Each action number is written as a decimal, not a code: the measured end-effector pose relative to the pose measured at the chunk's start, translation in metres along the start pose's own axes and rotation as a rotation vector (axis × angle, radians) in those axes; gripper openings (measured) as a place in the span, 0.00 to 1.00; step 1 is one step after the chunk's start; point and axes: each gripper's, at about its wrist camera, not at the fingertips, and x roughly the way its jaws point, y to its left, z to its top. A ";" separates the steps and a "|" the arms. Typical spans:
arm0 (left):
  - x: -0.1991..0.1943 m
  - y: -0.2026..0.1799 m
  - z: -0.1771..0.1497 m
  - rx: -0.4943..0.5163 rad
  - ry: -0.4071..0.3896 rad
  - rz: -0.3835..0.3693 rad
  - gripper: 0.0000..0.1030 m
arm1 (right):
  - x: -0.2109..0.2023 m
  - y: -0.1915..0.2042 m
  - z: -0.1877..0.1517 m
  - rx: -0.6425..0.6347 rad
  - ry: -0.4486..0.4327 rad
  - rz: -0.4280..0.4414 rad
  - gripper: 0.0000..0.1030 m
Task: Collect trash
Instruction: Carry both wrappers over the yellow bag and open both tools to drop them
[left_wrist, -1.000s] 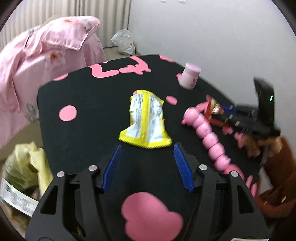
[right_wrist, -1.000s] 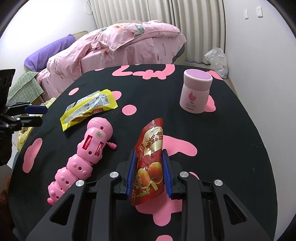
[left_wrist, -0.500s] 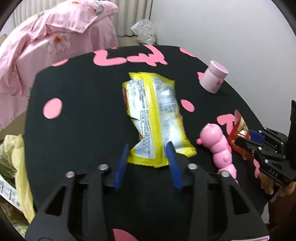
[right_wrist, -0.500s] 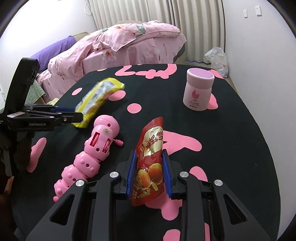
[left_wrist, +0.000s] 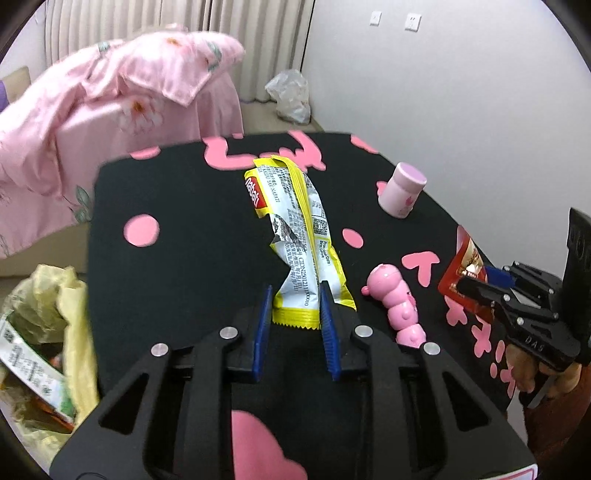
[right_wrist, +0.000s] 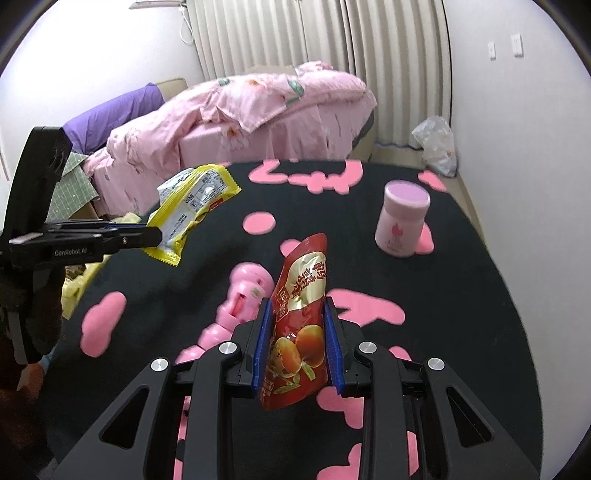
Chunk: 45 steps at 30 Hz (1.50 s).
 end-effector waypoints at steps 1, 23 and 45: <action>-0.007 0.000 0.000 0.002 -0.010 0.000 0.23 | -0.004 0.004 0.003 -0.010 -0.010 -0.002 0.26; -0.146 0.144 -0.078 -0.255 -0.221 0.148 0.24 | -0.014 0.187 0.078 -0.336 -0.105 0.122 0.26; -0.100 0.248 -0.141 -0.500 -0.040 0.225 0.25 | 0.156 0.299 0.090 -0.447 0.122 0.388 0.26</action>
